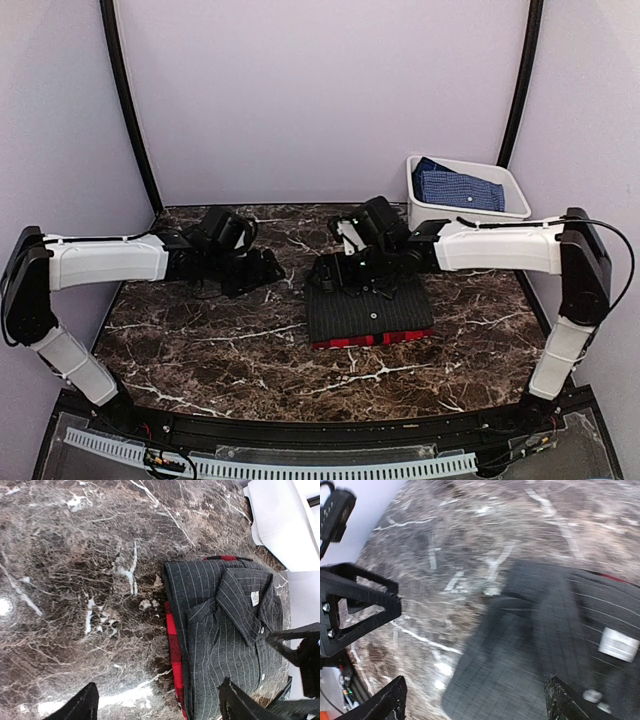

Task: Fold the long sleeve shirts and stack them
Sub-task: Move the square-folded shirt to the corner of the board.

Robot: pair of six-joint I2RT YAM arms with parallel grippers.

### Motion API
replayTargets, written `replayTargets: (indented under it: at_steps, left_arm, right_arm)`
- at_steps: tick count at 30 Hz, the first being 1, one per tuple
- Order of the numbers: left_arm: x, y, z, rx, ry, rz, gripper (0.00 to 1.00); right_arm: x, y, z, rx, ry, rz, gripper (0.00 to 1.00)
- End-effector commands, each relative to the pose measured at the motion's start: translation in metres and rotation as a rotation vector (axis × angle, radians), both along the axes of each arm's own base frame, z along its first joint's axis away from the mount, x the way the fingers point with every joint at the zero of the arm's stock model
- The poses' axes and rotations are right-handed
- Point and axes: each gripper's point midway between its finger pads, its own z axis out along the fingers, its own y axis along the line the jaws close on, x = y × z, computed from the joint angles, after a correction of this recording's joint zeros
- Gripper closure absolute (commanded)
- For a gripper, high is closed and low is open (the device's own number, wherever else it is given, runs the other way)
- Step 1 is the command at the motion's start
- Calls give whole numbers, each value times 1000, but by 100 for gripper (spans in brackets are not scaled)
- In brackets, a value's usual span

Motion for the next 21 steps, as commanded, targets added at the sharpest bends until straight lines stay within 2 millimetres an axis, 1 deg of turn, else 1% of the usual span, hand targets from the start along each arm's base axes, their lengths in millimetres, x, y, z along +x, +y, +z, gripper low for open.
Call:
replayTargets:
  at_steps: [1, 2, 4, 7, 9, 11, 12, 13, 14, 16, 19, 21]
  left_arm:
    - [-5, 31, 20, 23, -50, 43, 18]
    - [-7, 36, 27, 22, -64, 53, 18]
    - [-9, 48, 31, 35, -82, 75, 17]
    - [-12, 58, 40, 34, -107, 88, 17]
    - [-15, 64, 43, 44, -111, 95, 16]
    - [-17, 69, 46, 49, -120, 97, 16]
    - [-18, 71, 48, 50, -126, 102, 16]
    - [-19, 73, 48, 53, -125, 102, 16]
    - [-19, 74, 48, 54, -127, 103, 16]
    - [-20, 75, 48, 55, -128, 105, 16]
    - [-20, 75, 47, 60, -126, 100, 16]
    - [-19, 75, 45, 62, -122, 98, 16]
  right_arm:
    - [-6, 62, 18, 129, -1, 109, 2]
    - [-6, 72, 16, 134, 5, 122, 2]
    - [-3, 89, 6, 137, 21, 143, 1]
    - [3, 112, -9, 145, 48, 164, 1]
    - [7, 124, -21, 145, 62, 169, 1]
    - [12, 131, -34, 138, 78, 164, 2]
    - [14, 134, -45, 129, 93, 159, 1]
    - [15, 136, -47, 129, 95, 155, 1]
    - [17, 138, -57, 119, 109, 148, 1]
    - [20, 139, -68, 105, 121, 133, 1]
    - [23, 135, -84, 82, 136, 101, 1]
    - [25, 129, -93, 69, 143, 73, 1]
